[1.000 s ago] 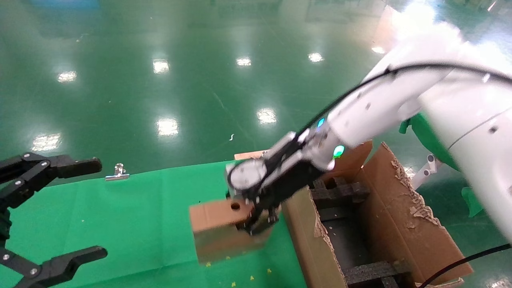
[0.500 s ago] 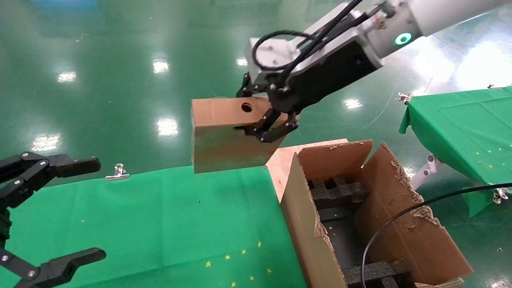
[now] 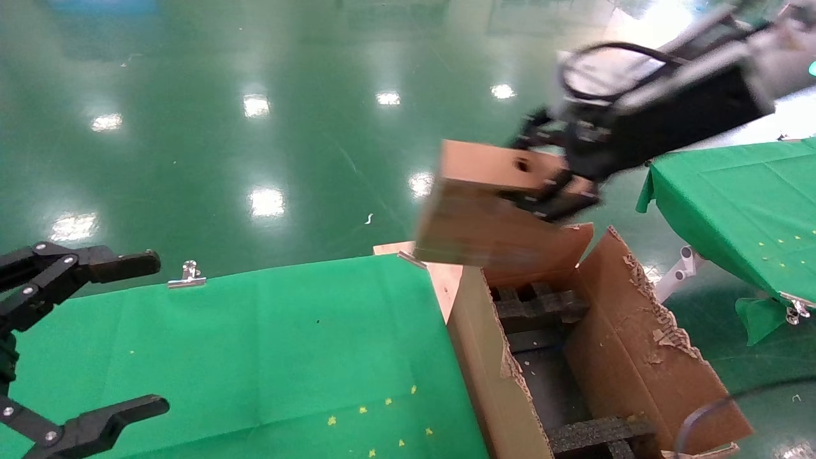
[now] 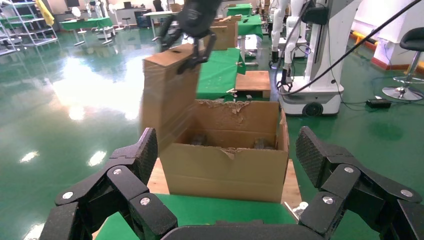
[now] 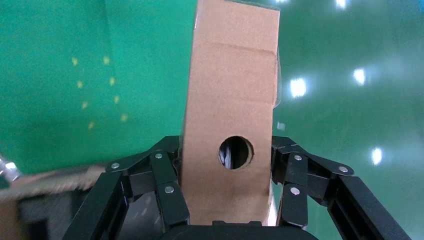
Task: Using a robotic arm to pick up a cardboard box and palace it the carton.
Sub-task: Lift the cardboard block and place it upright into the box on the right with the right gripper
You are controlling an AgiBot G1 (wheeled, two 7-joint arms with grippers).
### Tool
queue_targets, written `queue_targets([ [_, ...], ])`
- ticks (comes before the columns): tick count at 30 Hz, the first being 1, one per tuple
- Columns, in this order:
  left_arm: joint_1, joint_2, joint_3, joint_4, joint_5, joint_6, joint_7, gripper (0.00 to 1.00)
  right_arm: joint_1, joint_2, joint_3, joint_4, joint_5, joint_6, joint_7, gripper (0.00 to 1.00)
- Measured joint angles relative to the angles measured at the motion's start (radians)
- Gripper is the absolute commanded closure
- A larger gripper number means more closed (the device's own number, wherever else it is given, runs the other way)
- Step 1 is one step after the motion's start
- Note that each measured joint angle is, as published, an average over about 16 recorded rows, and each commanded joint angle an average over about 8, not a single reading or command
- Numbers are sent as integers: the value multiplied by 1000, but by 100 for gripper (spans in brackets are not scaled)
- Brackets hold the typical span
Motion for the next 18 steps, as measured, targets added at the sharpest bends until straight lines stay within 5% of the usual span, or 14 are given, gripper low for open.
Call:
queue_targets([
  [10, 0, 0, 1, 0, 0, 0, 0, 0, 87, 248, -153, 130, -26, 6, 73, 100],
  [18, 0, 0, 1, 0, -1, -1, 1, 0, 119, 371, -227, 213, -41, 13, 113, 100],
])
